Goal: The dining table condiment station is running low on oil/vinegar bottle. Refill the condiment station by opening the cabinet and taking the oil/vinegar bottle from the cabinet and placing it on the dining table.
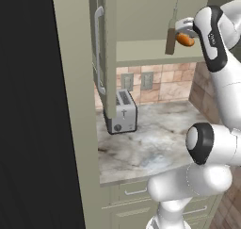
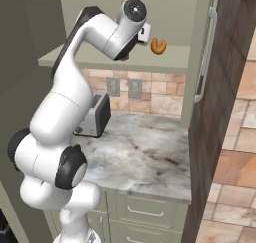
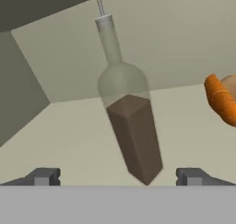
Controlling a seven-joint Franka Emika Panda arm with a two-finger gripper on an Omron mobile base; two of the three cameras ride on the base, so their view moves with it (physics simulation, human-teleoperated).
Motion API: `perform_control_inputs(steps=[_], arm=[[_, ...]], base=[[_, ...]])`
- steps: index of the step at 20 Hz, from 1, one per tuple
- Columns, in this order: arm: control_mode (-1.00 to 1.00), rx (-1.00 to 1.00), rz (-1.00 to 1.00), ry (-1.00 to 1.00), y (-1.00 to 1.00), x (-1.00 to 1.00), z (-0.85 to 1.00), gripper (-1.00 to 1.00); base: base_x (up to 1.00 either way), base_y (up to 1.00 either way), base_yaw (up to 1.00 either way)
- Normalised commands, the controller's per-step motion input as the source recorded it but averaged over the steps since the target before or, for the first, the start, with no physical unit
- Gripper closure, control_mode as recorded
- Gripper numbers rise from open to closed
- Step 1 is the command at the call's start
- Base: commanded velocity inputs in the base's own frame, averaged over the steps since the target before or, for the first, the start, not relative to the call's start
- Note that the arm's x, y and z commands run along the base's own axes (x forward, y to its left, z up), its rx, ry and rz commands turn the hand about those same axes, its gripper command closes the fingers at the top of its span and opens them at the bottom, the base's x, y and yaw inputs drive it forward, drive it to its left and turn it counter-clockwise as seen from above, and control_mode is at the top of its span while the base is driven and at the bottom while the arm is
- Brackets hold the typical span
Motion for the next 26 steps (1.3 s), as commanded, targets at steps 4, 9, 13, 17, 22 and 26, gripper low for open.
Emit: perform_control_inputs(steps=[4,9,13,17,22,26], arm=[[-1.00,-0.01,0.02,-0.06,0.00,0.33,-0.02,-1.00],[-1.00,-0.01,0.03,-0.07,-0.01,0.30,-0.07,-1.00],[-1.00,-0.02,0.04,-0.08,-0.06,0.28,-0.16,-1.00],[-1.00,-0.02,0.05,-0.07,-0.09,0.27,-0.14,-1.00],[-1.00,0.00,0.08,-0.08,-0.09,0.24,-0.01,-1.00],[-1.00,0.00,0.08,-0.07,-0.08,0.19,0.00,-1.00]], base=[[0.00,0.00,0.00],[0.00,0.00,0.00],[0.00,0.00,0.00],[0.00,0.00,0.00],[0.00,0.00,0.00],[0.00,0.00,0.00]])
